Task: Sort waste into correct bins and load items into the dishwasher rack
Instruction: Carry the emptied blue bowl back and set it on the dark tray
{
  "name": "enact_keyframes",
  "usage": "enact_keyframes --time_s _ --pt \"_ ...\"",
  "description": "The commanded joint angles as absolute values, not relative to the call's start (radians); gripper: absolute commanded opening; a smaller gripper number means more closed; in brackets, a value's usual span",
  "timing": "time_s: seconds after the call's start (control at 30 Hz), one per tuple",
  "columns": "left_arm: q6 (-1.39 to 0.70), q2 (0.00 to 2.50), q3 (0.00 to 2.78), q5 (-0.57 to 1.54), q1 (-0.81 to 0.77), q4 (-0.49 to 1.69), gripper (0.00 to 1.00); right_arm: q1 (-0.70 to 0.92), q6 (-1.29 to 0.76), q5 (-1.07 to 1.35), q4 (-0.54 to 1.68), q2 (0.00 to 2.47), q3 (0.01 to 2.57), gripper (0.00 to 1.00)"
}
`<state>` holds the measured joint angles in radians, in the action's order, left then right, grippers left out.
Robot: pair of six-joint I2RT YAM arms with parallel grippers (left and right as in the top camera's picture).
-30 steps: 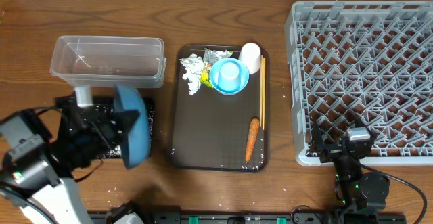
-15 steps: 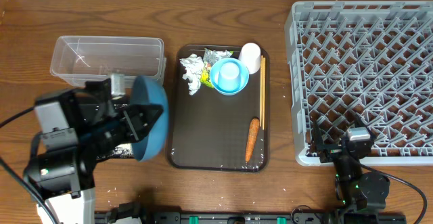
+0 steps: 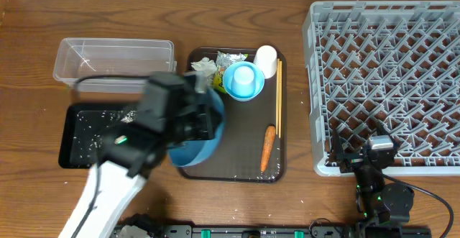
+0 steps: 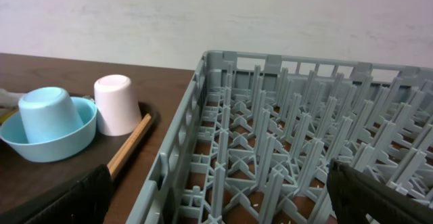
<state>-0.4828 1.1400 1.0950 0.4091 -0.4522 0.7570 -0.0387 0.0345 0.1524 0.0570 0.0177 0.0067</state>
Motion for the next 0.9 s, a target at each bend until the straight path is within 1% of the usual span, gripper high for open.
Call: enact_keyframes --time_s 0.0,0.2,0.4,0.67,0.77,0.87 --pt "-0.520 1.238 1.117 0.238 -0.542 0.721 0.06 -0.047 0.039 0.147 0.062 0.016 0.006 0.99" --pt "-0.521 1.394 1.117 0.223 -0.601 0.646 0.06 -0.047 0.039 0.147 0.062 0.016 0.006 0.99" --pt "-0.517 1.500 1.117 0.220 -0.602 0.607 0.06 -0.047 0.039 0.147 0.062 0.016 0.006 0.99" --pt "-0.517 1.583 1.117 0.219 -0.602 0.603 0.08 -0.047 0.039 0.147 0.062 0.016 0.006 0.99" --pt "-0.517 1.588 1.117 0.219 -0.602 0.599 0.14 -0.047 0.039 0.147 0.062 0.016 0.006 0.99" --pt "-0.517 1.588 1.117 0.219 -0.602 0.595 0.24 -0.047 0.039 0.146 0.062 0.016 0.006 0.99"
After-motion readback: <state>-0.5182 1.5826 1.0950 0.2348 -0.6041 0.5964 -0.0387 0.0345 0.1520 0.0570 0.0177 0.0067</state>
